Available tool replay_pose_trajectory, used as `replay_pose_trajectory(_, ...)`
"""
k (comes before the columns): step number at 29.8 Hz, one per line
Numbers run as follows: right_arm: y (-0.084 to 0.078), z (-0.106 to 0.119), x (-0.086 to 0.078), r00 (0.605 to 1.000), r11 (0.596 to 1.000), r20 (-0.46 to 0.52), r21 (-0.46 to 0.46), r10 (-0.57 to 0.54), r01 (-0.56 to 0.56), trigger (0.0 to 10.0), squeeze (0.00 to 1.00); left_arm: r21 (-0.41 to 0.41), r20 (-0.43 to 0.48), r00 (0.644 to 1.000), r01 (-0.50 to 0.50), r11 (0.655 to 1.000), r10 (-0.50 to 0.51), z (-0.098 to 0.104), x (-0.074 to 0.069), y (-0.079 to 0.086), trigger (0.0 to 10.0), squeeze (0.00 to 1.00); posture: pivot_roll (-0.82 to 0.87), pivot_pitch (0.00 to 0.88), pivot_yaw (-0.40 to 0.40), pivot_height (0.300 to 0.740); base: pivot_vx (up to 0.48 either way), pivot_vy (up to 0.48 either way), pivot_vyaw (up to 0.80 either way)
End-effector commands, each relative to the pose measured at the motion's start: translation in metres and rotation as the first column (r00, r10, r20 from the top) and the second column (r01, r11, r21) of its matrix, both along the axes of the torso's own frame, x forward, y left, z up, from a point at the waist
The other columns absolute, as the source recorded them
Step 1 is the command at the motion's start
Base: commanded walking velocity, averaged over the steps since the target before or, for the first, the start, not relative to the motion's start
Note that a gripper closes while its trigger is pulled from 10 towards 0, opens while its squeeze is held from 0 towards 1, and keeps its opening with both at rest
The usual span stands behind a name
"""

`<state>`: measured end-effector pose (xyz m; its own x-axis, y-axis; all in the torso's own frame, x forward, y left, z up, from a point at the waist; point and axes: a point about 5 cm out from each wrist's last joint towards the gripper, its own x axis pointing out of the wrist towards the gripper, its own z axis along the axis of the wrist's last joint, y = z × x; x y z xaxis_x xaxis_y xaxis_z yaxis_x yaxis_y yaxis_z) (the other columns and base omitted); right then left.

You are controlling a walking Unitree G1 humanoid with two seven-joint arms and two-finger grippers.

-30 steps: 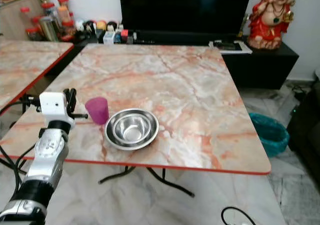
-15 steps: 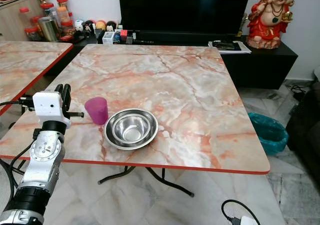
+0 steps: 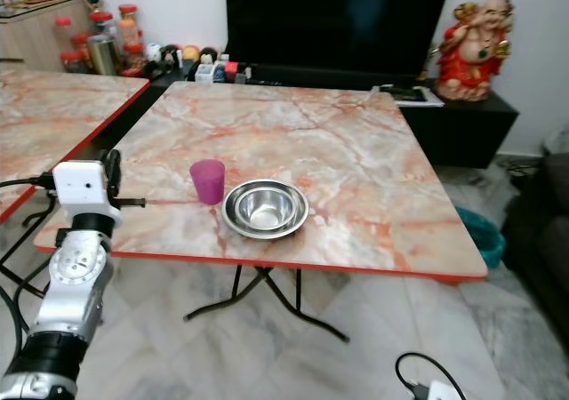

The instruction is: Setting the table

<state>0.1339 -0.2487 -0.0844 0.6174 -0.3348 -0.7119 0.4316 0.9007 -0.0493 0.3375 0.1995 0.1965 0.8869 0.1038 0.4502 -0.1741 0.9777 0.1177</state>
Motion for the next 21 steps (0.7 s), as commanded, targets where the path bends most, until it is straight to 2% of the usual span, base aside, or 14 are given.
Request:
replay_pose_trajectory(1, -0.001, 0.004, 0.010, 1.000, 1.000, 0.031, -0.003, -0.004, 0.005, 10.0, 0.00, -0.029, -0.025, 0.999, -0.027, 0.999, 0.026, -0.004, -0.001, 0.006, 10.0, 0.00, -0.02, 0.000, -0.020, 0.740, 0.000, 0.266, 0.00)
replay_pose_trajectory(5, 0.000, 0.004, 0.011, 1.000, 1.000, 0.030, 0.002, -0.005, 0.005, 10.0, 0.00, -0.078, -0.040, 0.998, -0.057, 0.995, 0.054, -0.005, 0.001, 0.011, 10.0, 0.00, -0.02, 0.000, -0.024, 0.740, 0.000, 0.134, 0.00)
replay_pose_trajectory(14, -0.002, 0.005, 0.014, 1.000, 1.000, 0.020, -0.001, 0.007, -0.007, 10.0, 0.00, -0.103, -0.106, 0.994, -0.050, 0.993, 0.039, -0.016, -0.002, 0.011, 10.0, 0.00, 0.00, 0.000, -0.047, 0.740, 0.000, 0.000, 0.00)
replay_pose_trajectory(21, -0.002, 0.006, 0.017, 1.000, 1.000, 0.022, 0.000, 0.014, -0.014, 10.0, 0.00, -0.130, -0.122, 0.991, -0.070, 0.989, 0.054, -0.017, 0.001, 0.014, 10.0, 0.00, 0.00, 0.000, -0.056, 0.740, 0.000, 0.351, 0.00)
